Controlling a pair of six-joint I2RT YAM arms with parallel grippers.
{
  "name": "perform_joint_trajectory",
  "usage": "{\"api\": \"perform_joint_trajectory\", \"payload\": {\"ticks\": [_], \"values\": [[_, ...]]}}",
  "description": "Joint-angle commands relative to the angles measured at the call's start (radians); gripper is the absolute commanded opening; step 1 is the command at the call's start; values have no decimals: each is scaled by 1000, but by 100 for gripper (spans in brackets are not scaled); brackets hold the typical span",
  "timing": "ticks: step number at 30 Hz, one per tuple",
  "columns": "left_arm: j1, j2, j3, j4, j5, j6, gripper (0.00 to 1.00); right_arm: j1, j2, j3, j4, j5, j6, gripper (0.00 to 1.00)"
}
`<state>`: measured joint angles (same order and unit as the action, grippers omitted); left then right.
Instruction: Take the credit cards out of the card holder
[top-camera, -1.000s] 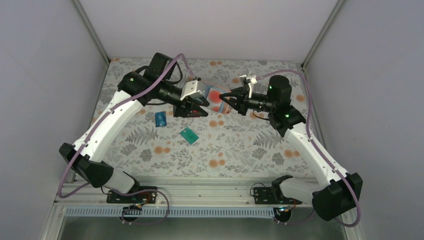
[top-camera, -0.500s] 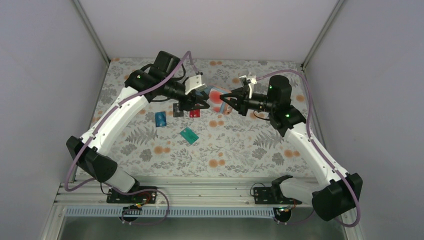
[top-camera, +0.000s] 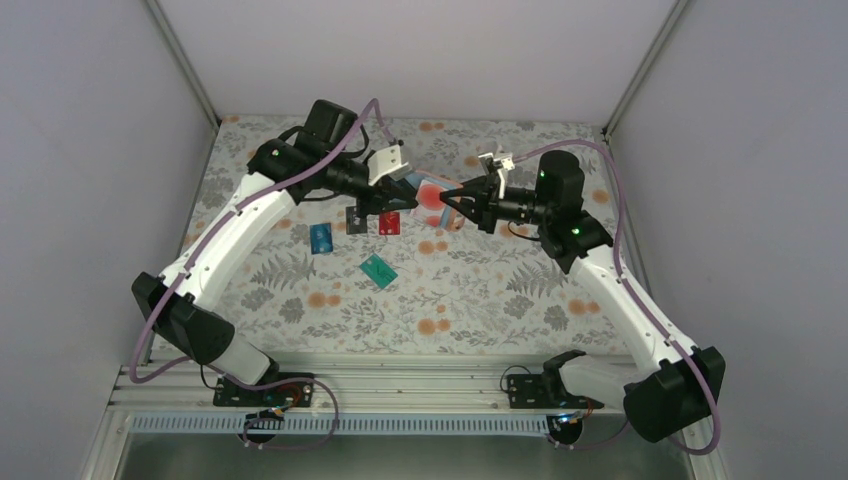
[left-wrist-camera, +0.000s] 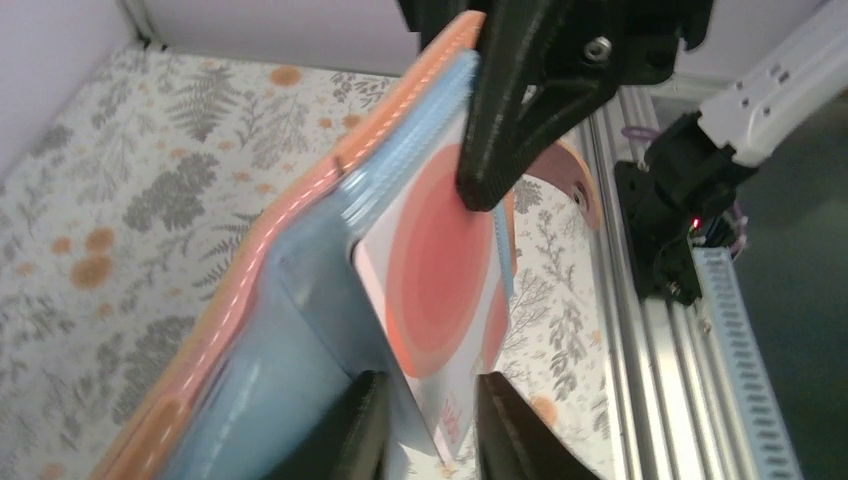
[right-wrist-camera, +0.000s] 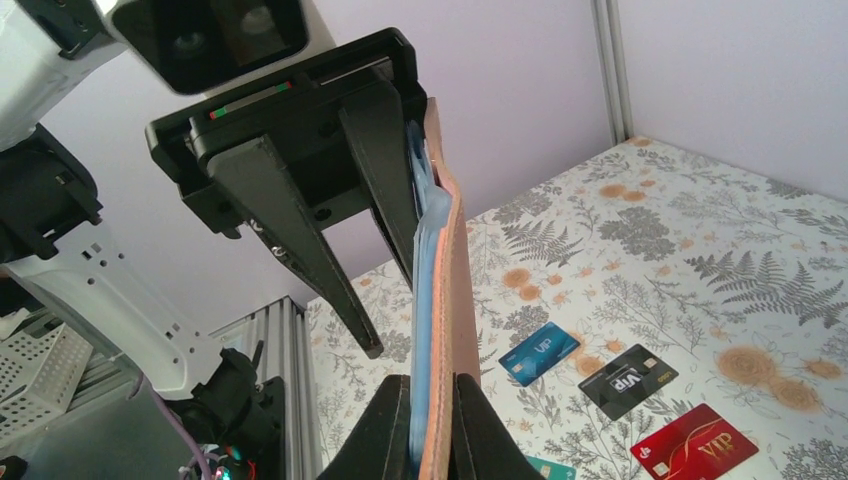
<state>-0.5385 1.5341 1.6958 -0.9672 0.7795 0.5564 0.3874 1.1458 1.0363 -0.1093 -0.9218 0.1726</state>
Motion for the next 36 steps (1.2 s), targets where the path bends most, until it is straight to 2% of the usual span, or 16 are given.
{"api": "perform_joint_trajectory", "payload": {"ticks": [1,5,9,14,18,25,29,31,36], "values": [[-18,3,-16,20,54,-1,17,-1,-25,38,11,-45,-8,4],[-22,7,-15,14,78,2,14,-1,-22,36,17,-48,-4,4],[-23,10,-18,4,113,10,3,-1,-18,36,18,-52,-6,4],[-19,-1,-14,10,193,-7,2,-1,-18,29,12,-55,-20,4],[49,-17,-31,54,187,-46,2,-5,-26,22,-11,-57,-48,4],[92,-40,-90,112,242,-92,2,-8,-19,20,0,-118,-50,12],[92,-23,-93,91,291,-62,2,-8,-13,18,6,-124,-45,5],[91,-21,-89,81,299,-39,3,-8,-12,18,6,-130,-46,5],[57,-12,-76,44,278,-7,22,-8,-13,19,8,-132,-46,5]]}}
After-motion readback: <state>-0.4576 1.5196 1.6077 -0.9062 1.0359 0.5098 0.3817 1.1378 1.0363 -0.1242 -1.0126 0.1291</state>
